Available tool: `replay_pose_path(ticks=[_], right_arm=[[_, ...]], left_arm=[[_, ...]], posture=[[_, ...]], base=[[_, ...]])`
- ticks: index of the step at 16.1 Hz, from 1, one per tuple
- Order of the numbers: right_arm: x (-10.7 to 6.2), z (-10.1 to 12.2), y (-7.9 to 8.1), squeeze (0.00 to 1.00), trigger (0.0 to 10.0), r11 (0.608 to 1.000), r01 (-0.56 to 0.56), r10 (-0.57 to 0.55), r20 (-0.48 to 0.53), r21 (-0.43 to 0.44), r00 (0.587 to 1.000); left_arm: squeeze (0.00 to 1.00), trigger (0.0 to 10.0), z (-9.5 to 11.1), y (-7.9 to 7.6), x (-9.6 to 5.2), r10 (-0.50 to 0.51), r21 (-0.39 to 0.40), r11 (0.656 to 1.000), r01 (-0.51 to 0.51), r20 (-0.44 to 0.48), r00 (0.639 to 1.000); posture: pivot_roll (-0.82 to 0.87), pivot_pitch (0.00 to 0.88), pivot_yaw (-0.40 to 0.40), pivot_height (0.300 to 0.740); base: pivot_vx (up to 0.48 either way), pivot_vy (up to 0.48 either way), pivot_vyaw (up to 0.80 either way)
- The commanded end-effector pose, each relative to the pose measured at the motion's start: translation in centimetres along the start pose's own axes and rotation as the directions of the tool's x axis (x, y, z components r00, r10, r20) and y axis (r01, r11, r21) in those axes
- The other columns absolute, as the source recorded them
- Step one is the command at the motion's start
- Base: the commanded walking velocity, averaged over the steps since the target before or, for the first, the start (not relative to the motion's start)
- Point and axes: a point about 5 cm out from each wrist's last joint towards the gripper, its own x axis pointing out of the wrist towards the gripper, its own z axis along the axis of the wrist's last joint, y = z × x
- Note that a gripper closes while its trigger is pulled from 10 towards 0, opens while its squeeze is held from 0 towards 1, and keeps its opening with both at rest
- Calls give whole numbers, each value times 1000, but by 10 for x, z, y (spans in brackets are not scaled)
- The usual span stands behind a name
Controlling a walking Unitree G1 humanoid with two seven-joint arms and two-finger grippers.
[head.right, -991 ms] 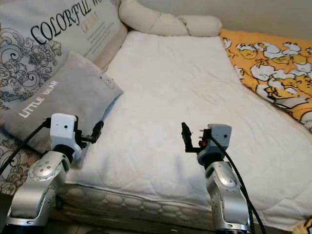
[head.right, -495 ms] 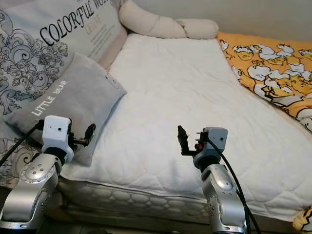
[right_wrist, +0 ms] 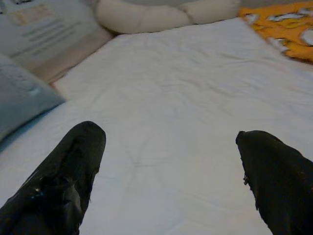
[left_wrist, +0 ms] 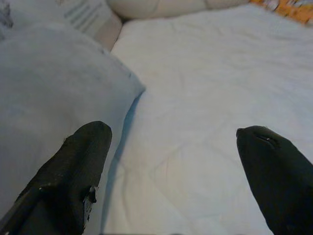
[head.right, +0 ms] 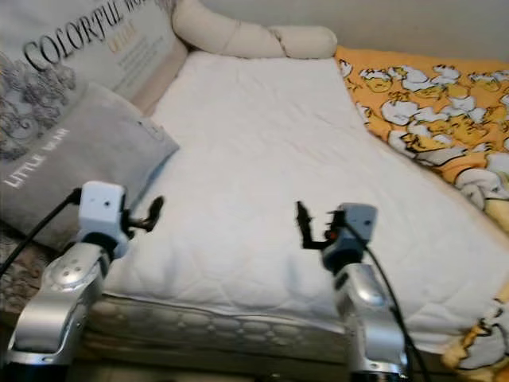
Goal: Clean up the room
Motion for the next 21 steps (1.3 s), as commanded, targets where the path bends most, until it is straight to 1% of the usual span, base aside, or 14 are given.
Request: replay_pose_path(ticks=[1,7,11,15,20,21], right_arm=[[1,2,-3,1000,10000,1000,8,-8,-3,-9,1000],[3,3,-10,1000,10000,1000,29,-29,-12,-6,1000],[4,3,-11,1000,10000,999,32,-32,-21,-10,999],[4,1,-15,1000,10000,998,63,-63,-26,-6,998],[4,0,-15,1000,10000,998,62,-62,-32,-5,998],[4,-1,-14,1000,10000,998,61,-61,-33,-5,998]], left_arm=[[1000,10000,-2,-1,0,6,-1,1000,-6,-12,1000],[1000,10000,-3,-4,3,3,-5,1000,-3,-20,1000],[1000,10000,-3,-1,4,12,0,1000,-12,-23,1000],[1000,10000,-4,-1,4,11,5,1000,-11,-28,1000],[1000,10000,-4,0,4,9,9,1000,-8,-29,1000],[1000,10000,-4,0,4,8,10,1000,-7,-29,1000]], posture=[[-20,0,-5,740],[-21,0,-7,740],[-28,0,-6,740],[-22,0,-6,740],[-23,0,-3,740],[-22,0,-3,740]], base=[[0,-356,0],[0,-356,0],[0,-356,0],[0,-355,0],[0,-353,0],[0,-352,556]])
